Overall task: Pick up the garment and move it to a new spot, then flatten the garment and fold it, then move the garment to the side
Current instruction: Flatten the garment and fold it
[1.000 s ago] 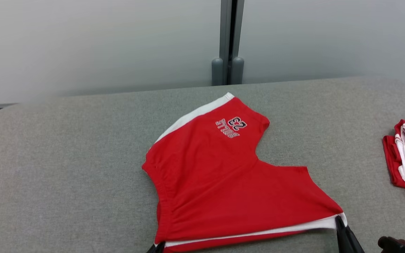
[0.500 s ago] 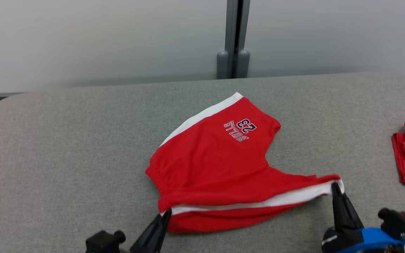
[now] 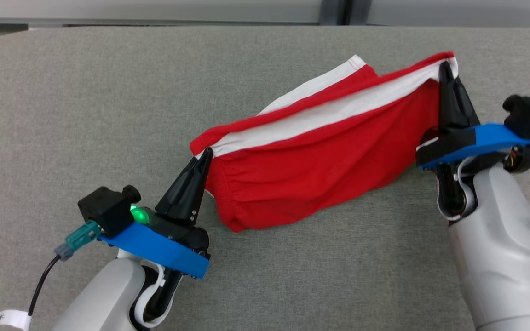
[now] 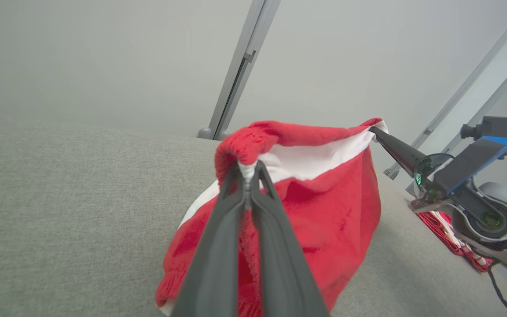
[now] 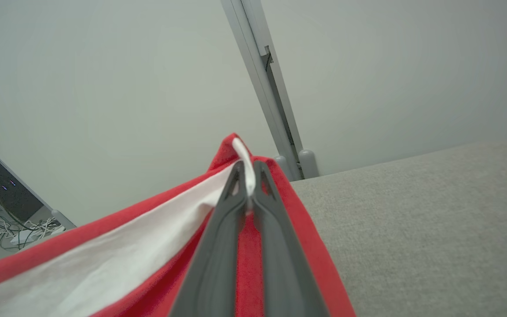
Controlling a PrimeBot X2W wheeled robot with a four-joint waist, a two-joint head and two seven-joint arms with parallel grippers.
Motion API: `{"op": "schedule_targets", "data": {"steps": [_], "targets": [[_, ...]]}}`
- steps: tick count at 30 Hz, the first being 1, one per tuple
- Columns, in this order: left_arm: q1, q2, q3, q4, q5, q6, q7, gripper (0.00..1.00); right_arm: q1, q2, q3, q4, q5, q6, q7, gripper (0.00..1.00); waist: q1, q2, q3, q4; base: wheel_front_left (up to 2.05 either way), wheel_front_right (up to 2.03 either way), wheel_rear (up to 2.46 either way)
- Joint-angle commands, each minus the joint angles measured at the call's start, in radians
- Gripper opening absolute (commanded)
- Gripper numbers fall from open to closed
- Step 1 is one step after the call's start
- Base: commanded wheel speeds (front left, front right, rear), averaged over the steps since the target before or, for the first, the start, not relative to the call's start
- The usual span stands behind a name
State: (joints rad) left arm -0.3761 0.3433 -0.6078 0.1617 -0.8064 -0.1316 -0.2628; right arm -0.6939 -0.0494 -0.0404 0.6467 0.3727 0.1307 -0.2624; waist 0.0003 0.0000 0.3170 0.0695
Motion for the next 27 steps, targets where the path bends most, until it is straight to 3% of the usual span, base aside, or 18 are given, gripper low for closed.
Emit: {"op": "schedule_targets", "data": {"steps": [1,9,10,11,12,20,23,27], "targets": [[-0.018,0.002,-0.001,0.003,-0.006,0.002,-0.002,0.0,-0.027,-0.004,-0.005,0.018,-0.013,0.0,-0.003,0.0,-0.0003,0.0,0.043,0.04,0.0,0.0,0.0],[-0.1,-0.012,-0.036,0.064,-0.064,0.002,-0.002,0.0,-0.25,-0.005,-0.031,0.23,-0.147,0.0,-0.003,0.0,-0.0003,0.0,0.122,0.083,0.0,0.0,0.0],[-0.108,-0.013,-0.043,0.068,-0.067,0.002,-0.002,0.0,-0.269,-0.005,-0.038,0.249,-0.171,0.0,-0.003,0.15,-0.0003,0.0,0.129,0.086,0.0,0.0,0.0],[-0.111,-0.013,-0.046,0.076,-0.073,0.002,-0.002,0.0,-0.283,-0.004,-0.049,0.265,-0.199,0.0,-0.003,0.43,-0.0003,0.0,0.135,0.089,0.0,0.0,0.0],[-0.107,-0.024,-0.041,0.106,-0.079,0.002,-0.002,1.0,-0.316,-0.004,-0.059,0.296,-0.256,0.0,-0.003,1.0,-0.0003,0.0,0.147,0.096,0.0,0.0,0.0],[-0.028,-0.033,0.03,0.136,-0.028,0.002,-0.002,1.0,-0.244,-0.004,-0.102,0.252,-0.443,0.0,-0.003,1.0,-0.0003,0.0,0.118,0.08,0.0,0.0,0.0],[0.019,-0.041,0.077,0.139,0.02,0.002,-0.002,1.0,-0.197,-0.004,-0.172,0.268,-0.574,0.0,0.044,1.0,-0.0003,0.0,0.099,0.076,0.0,0.0,0.0],[0.055,-0.054,0.112,0.142,0.052,0.002,-0.002,1.0,-0.155,-0.003,-0.22,0.302,-0.625,0.0,0.129,1.0,-0.0003,0.0,0.087,0.079,0.0,0.0,0.0]]}}
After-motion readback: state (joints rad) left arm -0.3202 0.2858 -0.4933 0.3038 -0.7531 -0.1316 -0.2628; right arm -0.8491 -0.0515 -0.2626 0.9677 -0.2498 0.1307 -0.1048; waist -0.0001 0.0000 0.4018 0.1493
